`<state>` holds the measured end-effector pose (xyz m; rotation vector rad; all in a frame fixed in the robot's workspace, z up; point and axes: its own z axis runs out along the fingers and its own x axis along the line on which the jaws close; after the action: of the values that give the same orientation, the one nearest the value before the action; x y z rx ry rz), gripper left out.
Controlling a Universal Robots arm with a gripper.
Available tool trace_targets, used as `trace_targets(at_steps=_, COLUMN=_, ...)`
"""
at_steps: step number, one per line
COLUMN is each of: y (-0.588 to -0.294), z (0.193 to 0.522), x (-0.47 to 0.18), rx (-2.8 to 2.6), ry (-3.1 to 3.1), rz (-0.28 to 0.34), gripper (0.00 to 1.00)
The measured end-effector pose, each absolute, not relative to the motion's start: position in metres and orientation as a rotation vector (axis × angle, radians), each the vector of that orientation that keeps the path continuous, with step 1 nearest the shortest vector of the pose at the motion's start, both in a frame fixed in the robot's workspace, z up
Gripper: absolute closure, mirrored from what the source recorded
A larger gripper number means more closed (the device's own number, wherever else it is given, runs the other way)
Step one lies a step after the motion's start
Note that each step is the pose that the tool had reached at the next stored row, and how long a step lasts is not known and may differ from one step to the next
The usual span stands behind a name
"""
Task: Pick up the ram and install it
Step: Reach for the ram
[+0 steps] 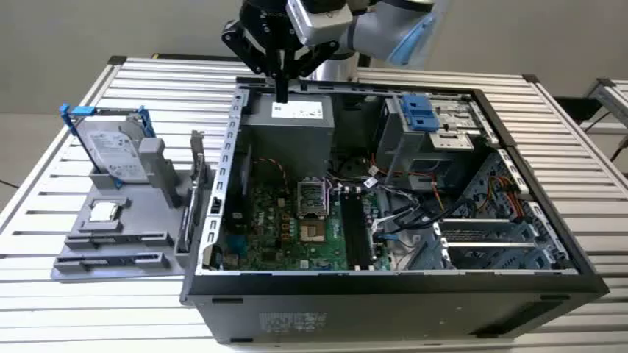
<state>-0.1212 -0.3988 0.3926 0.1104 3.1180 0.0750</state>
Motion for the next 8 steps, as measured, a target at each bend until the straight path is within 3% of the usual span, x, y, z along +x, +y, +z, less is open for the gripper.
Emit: trace_targets(at_steps=8, y=-0.3988, z=0.3926, x=-0.1219, rx=0.111, ry=3.118, rz=0.075, gripper=1.0)
